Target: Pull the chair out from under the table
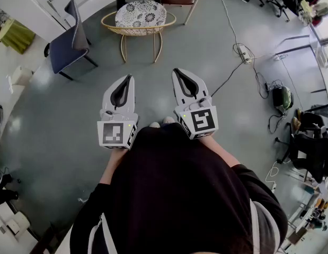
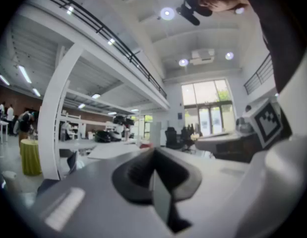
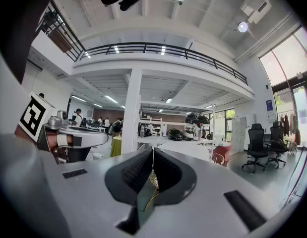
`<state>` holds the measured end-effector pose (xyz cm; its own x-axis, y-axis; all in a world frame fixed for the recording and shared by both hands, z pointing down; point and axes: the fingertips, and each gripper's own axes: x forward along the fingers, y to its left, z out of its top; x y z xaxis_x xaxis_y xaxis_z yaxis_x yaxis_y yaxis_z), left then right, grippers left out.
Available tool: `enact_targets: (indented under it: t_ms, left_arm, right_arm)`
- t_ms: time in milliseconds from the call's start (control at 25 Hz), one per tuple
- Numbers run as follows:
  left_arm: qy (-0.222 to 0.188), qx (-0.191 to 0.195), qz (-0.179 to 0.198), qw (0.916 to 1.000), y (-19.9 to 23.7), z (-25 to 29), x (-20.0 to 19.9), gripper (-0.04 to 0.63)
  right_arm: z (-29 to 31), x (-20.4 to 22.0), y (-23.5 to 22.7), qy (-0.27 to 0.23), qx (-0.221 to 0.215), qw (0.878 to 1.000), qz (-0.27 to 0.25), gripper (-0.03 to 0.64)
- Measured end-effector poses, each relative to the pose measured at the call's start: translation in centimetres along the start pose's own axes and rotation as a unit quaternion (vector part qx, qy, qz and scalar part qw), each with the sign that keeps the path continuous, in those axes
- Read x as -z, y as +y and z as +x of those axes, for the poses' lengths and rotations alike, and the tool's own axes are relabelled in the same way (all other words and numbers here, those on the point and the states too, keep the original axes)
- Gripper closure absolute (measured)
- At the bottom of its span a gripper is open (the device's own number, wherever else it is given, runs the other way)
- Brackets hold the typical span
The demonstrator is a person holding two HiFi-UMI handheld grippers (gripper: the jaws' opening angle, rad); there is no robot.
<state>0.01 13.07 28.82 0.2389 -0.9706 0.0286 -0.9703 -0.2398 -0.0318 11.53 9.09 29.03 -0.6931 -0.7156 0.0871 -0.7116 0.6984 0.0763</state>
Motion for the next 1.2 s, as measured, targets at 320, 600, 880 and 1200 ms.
enact_targets:
  t_ms: [320, 600, 880, 1200]
  left_arm:
    - [0.002, 0.006, -0.002, 1.0, 1.2, 2.0, 0.8, 0.591]
    - [-0.002, 0.005, -0.005, 1.0, 4.4, 6.3, 2.5, 0.589]
    - [0.006, 0.008, -0.013, 0.9999, 9.5, 14.0, 3.7, 0.589]
    - [0.029, 0.021, -0.026, 0.999, 15.1, 23.5, 4.7, 0.589]
  right_arm:
    - [2.2, 0.7, -1.3, -0.007, 0.006, 1.0, 0.012, 0.594]
    - [7.8, 1.4, -2.9, -0.017, -0.013, 1.0, -0.012, 0.592]
    - [16.6, 2.3, -6.2, -0.008, -0.031, 0.999, -0.034, 0.592]
    - [26.6, 4.9, -10.7, 0.037, -0.066, 0.995, -0.058, 0.592]
